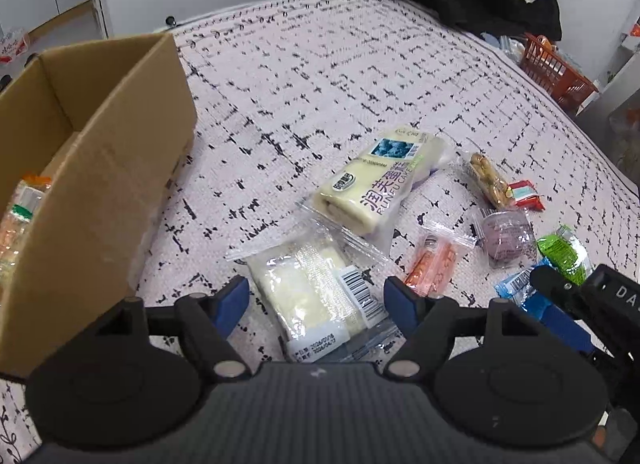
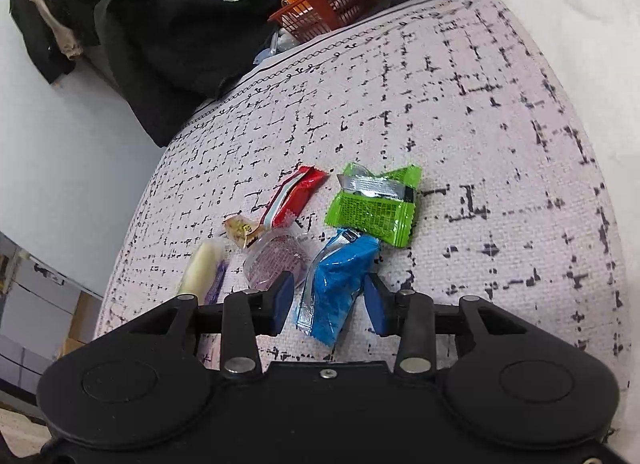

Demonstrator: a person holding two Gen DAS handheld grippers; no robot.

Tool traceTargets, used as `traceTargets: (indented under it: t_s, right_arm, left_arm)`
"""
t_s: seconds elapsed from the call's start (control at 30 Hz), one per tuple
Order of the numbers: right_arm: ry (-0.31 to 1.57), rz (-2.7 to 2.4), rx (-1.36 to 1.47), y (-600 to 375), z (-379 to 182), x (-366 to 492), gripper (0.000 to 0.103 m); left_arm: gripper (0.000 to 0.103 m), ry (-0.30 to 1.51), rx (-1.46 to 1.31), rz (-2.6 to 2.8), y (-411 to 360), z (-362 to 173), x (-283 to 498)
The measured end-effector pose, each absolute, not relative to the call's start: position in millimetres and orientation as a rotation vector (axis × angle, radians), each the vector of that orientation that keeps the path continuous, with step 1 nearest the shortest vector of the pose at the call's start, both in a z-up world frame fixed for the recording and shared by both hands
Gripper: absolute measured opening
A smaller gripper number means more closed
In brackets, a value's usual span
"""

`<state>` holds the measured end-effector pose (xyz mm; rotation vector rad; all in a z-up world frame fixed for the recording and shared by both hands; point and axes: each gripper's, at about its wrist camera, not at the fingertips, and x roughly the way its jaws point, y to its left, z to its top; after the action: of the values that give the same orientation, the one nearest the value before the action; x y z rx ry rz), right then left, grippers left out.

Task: Organize snacks
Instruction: 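Grasp the white bread pack with left tool while right tool grasps blue packet, then carry the bread pack and blue packet with both tools over the box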

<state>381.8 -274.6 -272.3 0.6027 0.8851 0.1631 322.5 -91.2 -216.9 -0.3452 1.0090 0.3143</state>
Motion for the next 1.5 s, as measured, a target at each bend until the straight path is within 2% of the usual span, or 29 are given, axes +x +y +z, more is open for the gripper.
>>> traceTargets:
  t_s: [0.07,0.1,0.13,0.2,0.37,0.9,1.03,1.5]
  right_arm:
    - [0.876,0.158,0.579,-270.7,-271.0,385.0,0.036]
    - [0.873,0.152,0.568,-270.0,-270.7,385.8,0.028]
    - [0.874,0.15,0.559,-270.6,-271.4,386.1,0.027]
    - [0.873,0.153,0.594,-273.4,-272.7,385.7,0.025]
    - [0.861,0.185,0.629,-275.2,-268.5,380.3,0.024]
    - [0.728,0.322,0.68,-260.2,-218.5,349.3,0.023]
    - [0.667,0.385,0.667,-241.2,-197.7,346.2,0.023]
    - [0.642,0.579,0.625,-161.8,-174.9,321.2,0.024]
  left_arm:
    - [0.073,1.023,-0.366,0.317,-89.2,-220.4,326.1]
    - [0.07,1.017,-0.369,0.317,-88.8,-220.5,326.3]
    - [0.067,1.012,-0.368,0.317,-88.3,-220.5,326.4]
    - [0.057,1.007,-0.369,0.325,-85.5,-221.6,324.0]
    - [0.051,1.007,-0.362,0.319,-83.4,-216.1,315.8]
    - [0.049,0.902,-0.43,0.293,-64.7,-154.0,278.3]
    - [0.049,0.862,-0.43,0.297,-55.7,-135.5,271.1]
    - [0.049,0.75,-0.419,0.399,-1.0,-84.4,241.6]
